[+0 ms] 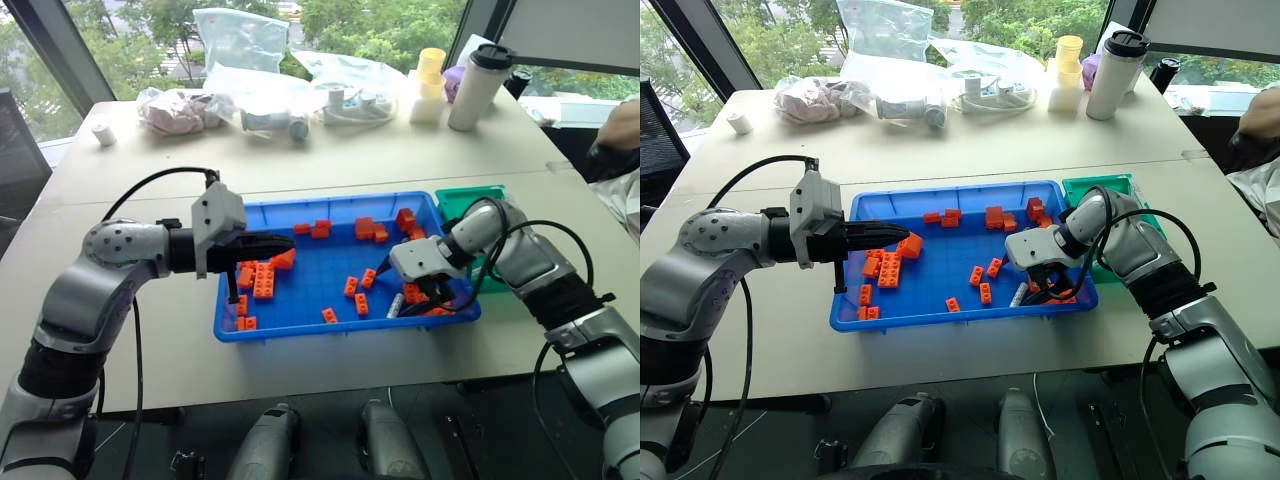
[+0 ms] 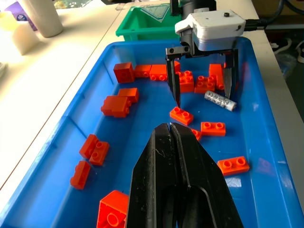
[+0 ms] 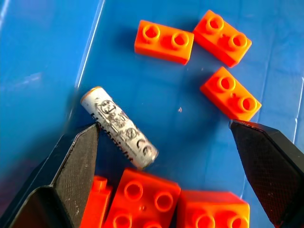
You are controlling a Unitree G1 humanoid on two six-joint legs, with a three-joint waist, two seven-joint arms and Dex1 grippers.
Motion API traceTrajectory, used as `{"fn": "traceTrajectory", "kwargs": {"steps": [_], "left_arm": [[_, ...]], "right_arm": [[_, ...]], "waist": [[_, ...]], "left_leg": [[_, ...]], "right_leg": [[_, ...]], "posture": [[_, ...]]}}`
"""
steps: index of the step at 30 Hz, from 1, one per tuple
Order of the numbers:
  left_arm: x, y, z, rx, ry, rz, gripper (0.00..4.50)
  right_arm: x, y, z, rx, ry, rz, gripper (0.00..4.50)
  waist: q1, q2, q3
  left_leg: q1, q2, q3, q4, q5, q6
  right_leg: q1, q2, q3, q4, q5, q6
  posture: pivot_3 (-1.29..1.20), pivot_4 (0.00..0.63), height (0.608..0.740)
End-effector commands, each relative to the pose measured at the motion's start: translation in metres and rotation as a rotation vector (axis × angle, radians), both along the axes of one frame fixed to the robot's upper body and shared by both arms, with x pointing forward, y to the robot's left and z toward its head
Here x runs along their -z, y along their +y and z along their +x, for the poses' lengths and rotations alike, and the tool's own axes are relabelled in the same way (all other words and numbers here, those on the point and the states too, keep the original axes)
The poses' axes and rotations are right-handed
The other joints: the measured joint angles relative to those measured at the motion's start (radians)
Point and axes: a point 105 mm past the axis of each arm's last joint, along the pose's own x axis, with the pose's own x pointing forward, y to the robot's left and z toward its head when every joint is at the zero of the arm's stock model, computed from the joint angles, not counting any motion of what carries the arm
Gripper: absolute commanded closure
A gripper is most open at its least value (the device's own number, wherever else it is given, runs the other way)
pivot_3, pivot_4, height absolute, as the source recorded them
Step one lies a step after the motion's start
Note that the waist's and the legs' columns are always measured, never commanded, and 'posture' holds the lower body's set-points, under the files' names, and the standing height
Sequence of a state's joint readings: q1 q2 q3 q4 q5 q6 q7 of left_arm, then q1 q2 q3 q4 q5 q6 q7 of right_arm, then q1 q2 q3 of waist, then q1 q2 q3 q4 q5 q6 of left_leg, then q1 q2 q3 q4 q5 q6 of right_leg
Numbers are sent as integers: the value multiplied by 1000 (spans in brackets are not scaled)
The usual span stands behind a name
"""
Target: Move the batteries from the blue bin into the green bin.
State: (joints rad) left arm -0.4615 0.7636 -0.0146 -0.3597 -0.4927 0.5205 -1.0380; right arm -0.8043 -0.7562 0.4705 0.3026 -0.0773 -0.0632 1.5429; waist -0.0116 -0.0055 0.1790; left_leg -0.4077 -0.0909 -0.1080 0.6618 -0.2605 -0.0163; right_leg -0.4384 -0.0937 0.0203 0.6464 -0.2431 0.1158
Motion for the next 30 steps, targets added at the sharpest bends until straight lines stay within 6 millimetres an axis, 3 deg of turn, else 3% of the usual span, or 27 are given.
{"fn": "traceTrajectory", "kwargs": {"steps": [1,4,11,14,16,20,22,25,30], "left_arm": [[-10,-1,-4,6,-43,-13,4500],[-11,-1,-4,4,-46,-13,4500],[-11,-1,-3,1,-49,-14,4500],[-11,-1,-4,-1,-51,-15,4500],[-11,-1,-4,-4,-53,-15,4500],[-10,0,-5,-10,-52,-17,4500],[-9,0,-5,-9,-50,-19,4500],[-9,-2,-4,-2,-46,-25,4500],[-7,-4,0,17,-39,-26,4500]], "right_arm": [[-7,4,2,-38,-40,-4,36],[-6,5,0,-53,-30,-8,736],[-5,8,0,-37,-30,2,4122],[-20,15,3,17,-39,86,4122],[-43,14,11,110,-82,181,4122],[-107,-28,26,388,-246,357,4122],[-127,-56,32,543,-327,399,4122],[-136,-103,31,731,-414,383,4122],[-121,-144,19,911,-408,356,4122]], "waist": [[0,0,0],[-1,0,0],[-1,0,0],[-1,0,0],[-1,0,0],[9,0,0],[15,0,0],[21,0,0],[23,0,0]], "left_leg": [[0,0,0,0,0,0],[0,0,0,0,0,0],[0,0,0,0,0,0],[0,0,0,0,0,0],[0,0,0,0,0,0],[-1,-1,0,0,0,0],[-1,-1,0,0,0,0],[0,-1,0,0,-2,3],[0,-1,1,0,-3,5]], "right_leg": [[0,0,0,0,0,0],[0,0,0,0,0,0],[0,0,0,0,0,0],[0,0,0,0,0,0],[0,0,0,0,0,0],[-1,-1,0,0,0,0],[0,-2,0,0,0,0],[0,-1,0,0,0,0],[0,-2,1,0,0,0]], "posture": [[0,150,740],[0,150,740],[0,150,740],[0,150,740],[0,150,740],[0,150,740],[0,150,740],[0,150,740],[0,150,740]]}}
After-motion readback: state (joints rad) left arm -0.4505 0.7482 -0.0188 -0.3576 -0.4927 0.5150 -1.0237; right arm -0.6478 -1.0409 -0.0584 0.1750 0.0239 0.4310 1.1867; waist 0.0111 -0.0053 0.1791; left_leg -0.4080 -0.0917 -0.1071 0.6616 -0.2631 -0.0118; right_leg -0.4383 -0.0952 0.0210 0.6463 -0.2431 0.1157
